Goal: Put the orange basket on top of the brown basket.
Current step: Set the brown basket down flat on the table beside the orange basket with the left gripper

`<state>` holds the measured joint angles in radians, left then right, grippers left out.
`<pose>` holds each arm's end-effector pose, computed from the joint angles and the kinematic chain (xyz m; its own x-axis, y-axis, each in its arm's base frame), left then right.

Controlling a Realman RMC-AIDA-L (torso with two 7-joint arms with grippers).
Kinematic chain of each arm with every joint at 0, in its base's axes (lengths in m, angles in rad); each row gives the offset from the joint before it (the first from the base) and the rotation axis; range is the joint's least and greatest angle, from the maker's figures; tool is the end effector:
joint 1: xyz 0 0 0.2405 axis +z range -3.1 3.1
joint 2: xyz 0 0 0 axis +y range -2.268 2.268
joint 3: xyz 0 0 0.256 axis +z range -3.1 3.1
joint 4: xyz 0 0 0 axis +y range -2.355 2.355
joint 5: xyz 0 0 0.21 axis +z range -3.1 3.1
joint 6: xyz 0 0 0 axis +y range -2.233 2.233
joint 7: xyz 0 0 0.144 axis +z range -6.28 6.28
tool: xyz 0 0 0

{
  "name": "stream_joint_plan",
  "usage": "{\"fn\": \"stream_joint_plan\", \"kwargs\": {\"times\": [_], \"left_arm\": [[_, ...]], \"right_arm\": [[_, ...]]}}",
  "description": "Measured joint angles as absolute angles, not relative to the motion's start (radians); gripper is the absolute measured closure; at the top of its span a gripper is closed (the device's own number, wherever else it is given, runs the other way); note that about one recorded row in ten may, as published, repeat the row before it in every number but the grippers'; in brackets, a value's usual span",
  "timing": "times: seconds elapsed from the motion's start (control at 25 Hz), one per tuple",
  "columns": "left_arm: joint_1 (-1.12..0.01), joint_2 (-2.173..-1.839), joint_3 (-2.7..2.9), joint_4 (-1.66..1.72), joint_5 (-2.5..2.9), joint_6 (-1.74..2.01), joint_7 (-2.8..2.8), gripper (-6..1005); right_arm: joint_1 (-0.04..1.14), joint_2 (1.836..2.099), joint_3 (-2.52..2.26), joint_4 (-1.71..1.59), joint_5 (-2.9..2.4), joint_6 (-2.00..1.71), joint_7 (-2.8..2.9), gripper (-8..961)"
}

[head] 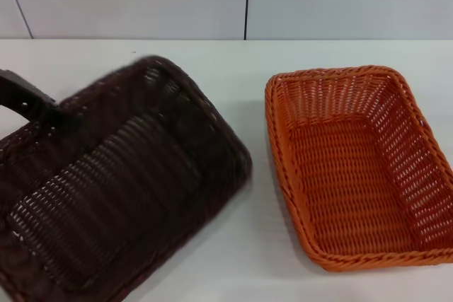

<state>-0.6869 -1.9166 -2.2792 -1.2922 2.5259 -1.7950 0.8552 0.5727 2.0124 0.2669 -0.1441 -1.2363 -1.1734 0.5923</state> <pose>-0.2090 0.3767 0.1273 0.7403 0.6717 -0.0270 0.6004 -0.6787 -0.4229 0.3757 0.3607 0.1222 0.4430 0.3099 -0.8413 -0.8946 0.2146 -0.3920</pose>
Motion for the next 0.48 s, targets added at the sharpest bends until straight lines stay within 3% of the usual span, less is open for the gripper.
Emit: {"fn": "stream_joint_plan", "kwargs": {"times": [0.24,0.28,0.48], "left_arm": [[-0.747,-1.939,-2.204,-1.224,2.512,-1.831,0.939,797],[-0.791,-1.964,-2.156,-1.16,2.519,-1.808,0.956,797],[-0.872,-2.025,-2.129,-1.061,2.52,-1.692,0.988,797]], "right_arm": [[0.567,2.012,0.267,-0.145,-1.236,-1.173,0.593,365],[0.565,2.012,0.267,-0.145,-1.236,-1.172,0.593,365],[0.56,2.013,0.267,-0.144,-1.236,-1.172,0.595,365]]}}
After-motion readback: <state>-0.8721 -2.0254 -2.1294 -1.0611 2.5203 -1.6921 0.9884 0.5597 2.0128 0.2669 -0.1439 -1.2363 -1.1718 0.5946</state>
